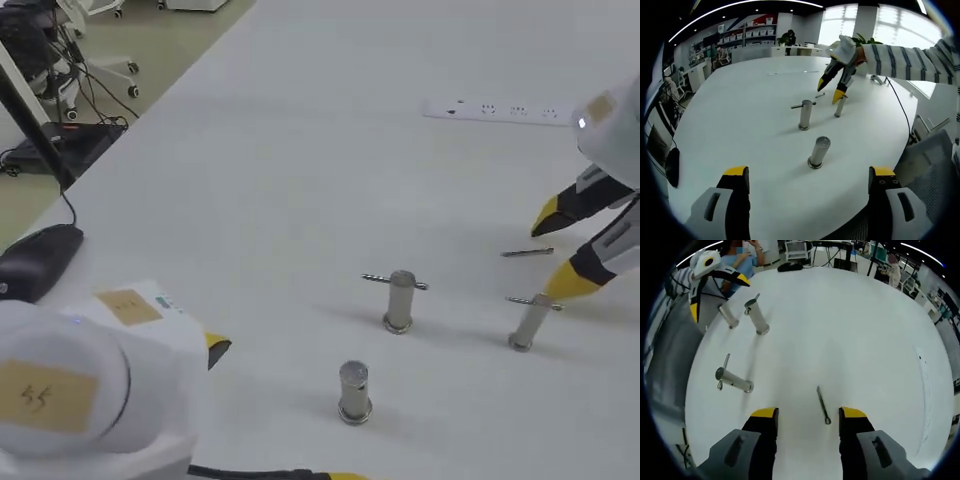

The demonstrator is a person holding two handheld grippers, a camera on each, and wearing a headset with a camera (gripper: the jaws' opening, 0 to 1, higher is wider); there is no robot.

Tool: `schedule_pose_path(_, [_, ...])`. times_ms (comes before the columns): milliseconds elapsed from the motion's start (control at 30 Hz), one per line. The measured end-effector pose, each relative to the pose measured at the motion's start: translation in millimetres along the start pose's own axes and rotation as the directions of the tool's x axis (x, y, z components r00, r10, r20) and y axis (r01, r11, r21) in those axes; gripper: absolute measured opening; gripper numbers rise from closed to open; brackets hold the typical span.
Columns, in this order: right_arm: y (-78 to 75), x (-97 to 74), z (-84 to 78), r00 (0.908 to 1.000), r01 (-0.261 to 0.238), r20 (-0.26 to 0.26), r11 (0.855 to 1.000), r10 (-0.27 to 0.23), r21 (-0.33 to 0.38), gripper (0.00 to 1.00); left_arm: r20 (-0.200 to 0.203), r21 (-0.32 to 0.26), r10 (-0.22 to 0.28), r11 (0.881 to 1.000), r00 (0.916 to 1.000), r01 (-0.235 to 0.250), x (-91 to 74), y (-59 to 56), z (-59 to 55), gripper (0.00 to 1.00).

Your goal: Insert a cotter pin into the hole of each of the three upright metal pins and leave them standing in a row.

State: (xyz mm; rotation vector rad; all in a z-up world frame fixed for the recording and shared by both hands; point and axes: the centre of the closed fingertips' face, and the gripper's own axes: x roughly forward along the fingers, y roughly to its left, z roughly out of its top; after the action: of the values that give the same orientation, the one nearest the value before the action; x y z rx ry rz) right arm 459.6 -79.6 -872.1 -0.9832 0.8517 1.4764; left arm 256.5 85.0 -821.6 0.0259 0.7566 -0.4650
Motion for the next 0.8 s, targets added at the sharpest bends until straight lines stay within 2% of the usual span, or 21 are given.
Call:
schedule_pose_path(33, [1.7, 0.2, 0.7, 0.9999, -0.014, -0.008, 1.0, 0.014, -0.011, 0.49, 0.005, -0.006, 0.001, 1.0, 1.0, -0.001, -0.3, 0.4, 0.5, 0.99])
schedule_pose_path(133, [-3.0, -0.2, 6.4, 0.9999, 0.013, 0.004, 1.0, -0.013, 0.009, 0.46, 0.007, -0.01, 0.001, 1.0, 1.0, -0.001, -0.7, 0.8, 0.9, 0.99])
schedule_pose_path(200, [0.8, -0.1, 4.4, 0.9998, -0.011, -0.015, 0.998, 0.012, 0.061, 0.45, 0.003, -0.007, 0.0, 1.0, 1.0, 0.0, 0.1, 0.7, 0.1, 0.99])
schedule_pose_path(300, [-2.3, -1.0, 6.8, 0.9999, 0.001, -0.014, 0.999, 0.0, 0.049, 0.42, 0.001, -0.008, -0.002, 1.0, 1.0, 0.002, 1.6, 0.0, -0.4, 0.99])
schedule_pose_path(533, [-1.7, -0.2, 6.2, 0.9982, -0.002, -0.06, 1.0, 0.003, 0.03, 0.4, -0.004, -0.012, -0.012, 1.0, 0.9999, 0.012, 4.5, -2.4, -3.1, 0.99])
schedule_pose_path(633, [-0.2, -0.4, 4.9, 0.9975, -0.004, -0.071, 1.0, 0.006, 0.026, 0.4, -0.021, 0.009, -0.015, 1.0, 0.9997, 0.015, 4.5, -3.3, -5.0, 0.96])
schedule_pose_path(667, [-1.3, 0.1, 4.4, 0.9969, -0.003, -0.078, 0.999, 0.006, 0.032, 0.4, -0.014, 0.017, -0.014, 1.0, 0.9998, 0.014, 4.3, -3.6, -3.8, 0.97])
schedule_pose_path(800, [-0.6, -1.4, 0.4, 0.9948, 0.001, -0.102, 0.999, 0.002, 0.033, 0.33, -0.007, 0.011, -0.022, 1.0, 0.9997, 0.022, 3.6, -5.5, -2.2, 0.96])
